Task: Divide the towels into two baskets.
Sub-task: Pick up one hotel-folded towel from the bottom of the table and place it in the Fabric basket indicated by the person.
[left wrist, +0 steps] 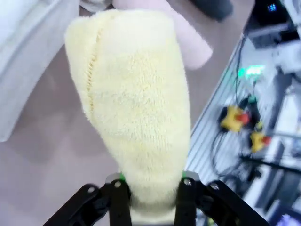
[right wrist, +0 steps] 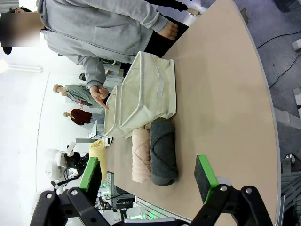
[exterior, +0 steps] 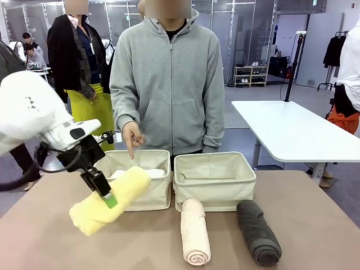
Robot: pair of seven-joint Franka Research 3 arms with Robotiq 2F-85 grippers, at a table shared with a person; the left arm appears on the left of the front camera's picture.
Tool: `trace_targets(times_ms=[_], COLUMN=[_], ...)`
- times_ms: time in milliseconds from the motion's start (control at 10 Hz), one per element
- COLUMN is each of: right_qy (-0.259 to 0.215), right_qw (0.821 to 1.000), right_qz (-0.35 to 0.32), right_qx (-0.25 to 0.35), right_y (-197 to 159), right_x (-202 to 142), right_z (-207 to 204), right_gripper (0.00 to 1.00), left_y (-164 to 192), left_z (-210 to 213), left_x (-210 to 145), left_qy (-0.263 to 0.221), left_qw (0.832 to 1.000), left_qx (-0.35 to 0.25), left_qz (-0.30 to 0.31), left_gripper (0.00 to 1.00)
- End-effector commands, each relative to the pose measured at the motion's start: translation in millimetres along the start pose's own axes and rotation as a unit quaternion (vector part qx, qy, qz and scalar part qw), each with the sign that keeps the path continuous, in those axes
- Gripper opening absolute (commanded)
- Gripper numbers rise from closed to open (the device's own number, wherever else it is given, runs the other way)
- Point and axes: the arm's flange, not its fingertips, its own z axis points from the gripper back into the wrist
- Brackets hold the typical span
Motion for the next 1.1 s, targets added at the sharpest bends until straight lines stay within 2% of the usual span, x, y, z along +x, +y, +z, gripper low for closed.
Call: trace_targets(times_ms=[0,100,200,300,400,600,700,800,1000], right_qy=[-0.003,-0.003,-0.003,-0.003,-0.003,-0.003,-0.003,-0.003,-0.003], right_qw=[1.0,1.0,1.0,1.0,1.0,1.0,1.0,1.0,1.0], right_qz=[0.002,0.002,0.002,0.002,0.002,0.002,0.002,0.002,0.002], right_qx=[0.007,0.007,0.007,0.007,0.007,0.007,0.007,0.007,0.007], right_y=[3,3,3,3,3,3,3,3,3], right_x=[0,0,0,0,0,0,0,0,0], right_z=[2,2,2,2,2,2,2,2,2], right_gripper=[1.0,1.0,1.0,1.0,1.0,1.0,1.0,1.0,1.0], left_y=[-9,-14,-18,-20,-19,-19,-19,-16,17], left_z=[10,12,11,11,7,7,6,13,44], left_x=[9,9,9,7,10,10,12,26,67], left_qy=[0.056,0.097,0.105,0.06,0.108,0.108,0.106,0.11,0.104], left_qw=[0.988,0.975,0.969,0.976,0.977,0.977,0.974,0.967,0.947], left_qx=[0.03,0.046,0.056,0.101,0.046,0.046,0.061,0.095,0.131], left_qz=[-0.143,-0.195,-0.217,-0.183,-0.18,-0.18,-0.19,-0.21,-0.275], left_gripper=[0.24,0.24,0.24,0.24,0.24,0.24,0.37,0.37,0.37])
